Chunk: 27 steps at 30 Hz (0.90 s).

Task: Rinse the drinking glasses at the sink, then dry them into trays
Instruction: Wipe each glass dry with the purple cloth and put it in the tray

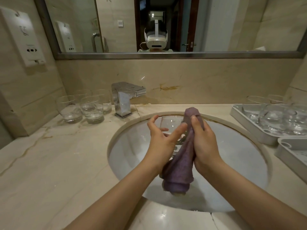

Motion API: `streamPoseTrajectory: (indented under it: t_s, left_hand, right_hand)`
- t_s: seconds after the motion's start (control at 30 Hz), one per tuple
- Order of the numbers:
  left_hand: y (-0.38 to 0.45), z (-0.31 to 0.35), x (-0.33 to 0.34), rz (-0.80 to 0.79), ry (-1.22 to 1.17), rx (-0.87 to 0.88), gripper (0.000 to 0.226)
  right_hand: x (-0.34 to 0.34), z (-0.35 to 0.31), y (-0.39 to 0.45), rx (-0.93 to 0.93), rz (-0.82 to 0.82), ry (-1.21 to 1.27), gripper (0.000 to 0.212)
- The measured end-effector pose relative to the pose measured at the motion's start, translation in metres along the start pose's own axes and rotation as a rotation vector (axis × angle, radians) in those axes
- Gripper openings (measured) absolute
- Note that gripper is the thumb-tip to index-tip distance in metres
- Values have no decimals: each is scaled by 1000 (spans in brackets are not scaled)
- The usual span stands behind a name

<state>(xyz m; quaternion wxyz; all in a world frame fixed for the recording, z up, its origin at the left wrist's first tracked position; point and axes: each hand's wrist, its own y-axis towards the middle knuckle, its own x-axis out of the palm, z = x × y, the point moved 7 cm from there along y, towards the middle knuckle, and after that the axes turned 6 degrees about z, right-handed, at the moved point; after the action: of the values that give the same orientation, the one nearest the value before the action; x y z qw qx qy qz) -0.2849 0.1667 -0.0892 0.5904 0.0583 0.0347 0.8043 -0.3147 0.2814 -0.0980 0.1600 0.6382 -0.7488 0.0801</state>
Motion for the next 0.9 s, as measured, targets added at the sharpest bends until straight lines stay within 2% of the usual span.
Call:
streamPoseTrajectory:
  t_s: [0.07, 0.17, 0.23, 0.33, 0.4, 0.5, 0.57, 0.63, 0.73, 0.8, 0.9]
  left_hand:
    - [4, -3, -7, 84, -107, -50, 63]
    - [7, -18, -16, 199, -221, -205, 52]
    - [5, -21, -19, 242, -232, -224, 49]
    - [3, -15, -14, 224, -184, -146, 43]
    - [1, -10, -9, 191, -137, -75, 38]
    - [-1, -9, -1, 102, -69, 8, 33]
    - [-3, -5, 6, 34, -39, 49, 33]
    - [-3, -1, 10, -28, -14, 47, 41]
    - [-5, 0, 11, -87, 78, 15, 69]
    - [-4, 1, 4, -50, 116, 36, 85]
    - [0, 5, -5, 48, -9, 66, 75]
  right_hand:
    - [9, -11, -15, -199, -56, -137, 28]
    - [25, -13, -38, -491, -95, -394, 44]
    - [30, -6, -42, -556, -79, -436, 50]
    - [26, -8, -32, -511, 10, -364, 45]
    - [20, -9, -21, -398, 30, -260, 40]
    - [6, 2, -4, -80, 46, -33, 30]
    - [-1, 11, 1, 146, 54, 142, 33]
    - [-3, 12, 2, 237, 41, 186, 35]
    - [-4, 7, 3, 184, 40, 153, 31]
    - [0, -1, 1, 117, 3, 134, 29]
    - [5, -17, -9, -101, -29, -45, 27]
